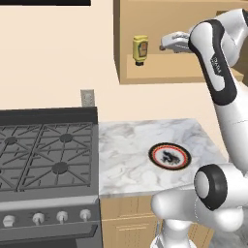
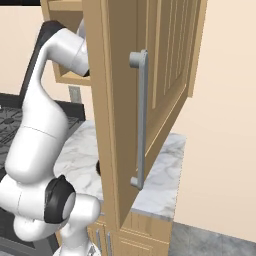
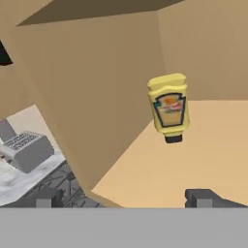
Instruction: Move the hot dog bun to the plate on the dining table and place the condiment next to that plate. Then navigate to the fridge and take the sausage and place it on the plate as well.
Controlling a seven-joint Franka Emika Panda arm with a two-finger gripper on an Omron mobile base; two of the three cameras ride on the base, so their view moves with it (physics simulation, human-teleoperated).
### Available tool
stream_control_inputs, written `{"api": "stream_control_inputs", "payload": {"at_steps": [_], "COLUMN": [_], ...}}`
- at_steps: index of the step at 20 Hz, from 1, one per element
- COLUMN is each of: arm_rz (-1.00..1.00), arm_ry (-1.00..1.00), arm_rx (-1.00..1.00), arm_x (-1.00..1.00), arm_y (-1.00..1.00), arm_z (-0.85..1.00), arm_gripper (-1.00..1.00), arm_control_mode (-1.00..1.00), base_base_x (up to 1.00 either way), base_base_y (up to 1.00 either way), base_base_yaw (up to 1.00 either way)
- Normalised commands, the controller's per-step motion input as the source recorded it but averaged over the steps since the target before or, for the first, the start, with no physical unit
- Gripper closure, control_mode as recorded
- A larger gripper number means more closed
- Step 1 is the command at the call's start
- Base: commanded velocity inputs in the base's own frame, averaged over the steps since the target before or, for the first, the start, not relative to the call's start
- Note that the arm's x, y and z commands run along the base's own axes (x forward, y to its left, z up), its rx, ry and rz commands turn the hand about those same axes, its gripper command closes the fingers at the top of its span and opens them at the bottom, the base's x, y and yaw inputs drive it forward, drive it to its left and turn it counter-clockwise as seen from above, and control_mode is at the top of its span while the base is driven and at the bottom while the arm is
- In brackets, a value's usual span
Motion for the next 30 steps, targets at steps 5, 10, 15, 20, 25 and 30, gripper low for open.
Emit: {"api": "stream_control_inputs", "payload": {"at_steps": [5, 10, 15, 20, 25, 30], "arm_rz": [0.05, 0.01, 0.00, 0.03, 0.04, 0.05], "arm_ry": [-0.08, 0.00, 0.00, 0.00, 0.00, 0.00], "arm_rx": [0.00, 0.00, 0.00, 0.00, 0.00, 0.00], "arm_x": [0.42, 0.32, 0.28, 0.42, 0.47, 0.44], "arm_y": [0.17, 0.00, 0.00, 0.00, 0.01, 0.00], "arm_z": [0.00, 0.00, 0.00, 0.00, 0.00, 0.00], "arm_gripper": [-1.00, -1.00, -1.00, -1.00, -1.00, -1.00], "arm_control_mode": [-1.00, -1.00, -1.00, -1.00, -1.00, -1.00], "base_base_x": [0.00, 0.00, 0.00, 0.00, 0.00, 0.00], "base_base_y": [0.00, 0.00, 0.00, 0.00, 0.00, 0.00], "base_base_yaw": [0.00, 0.00, 0.00, 0.00, 0.00, 0.00]}}
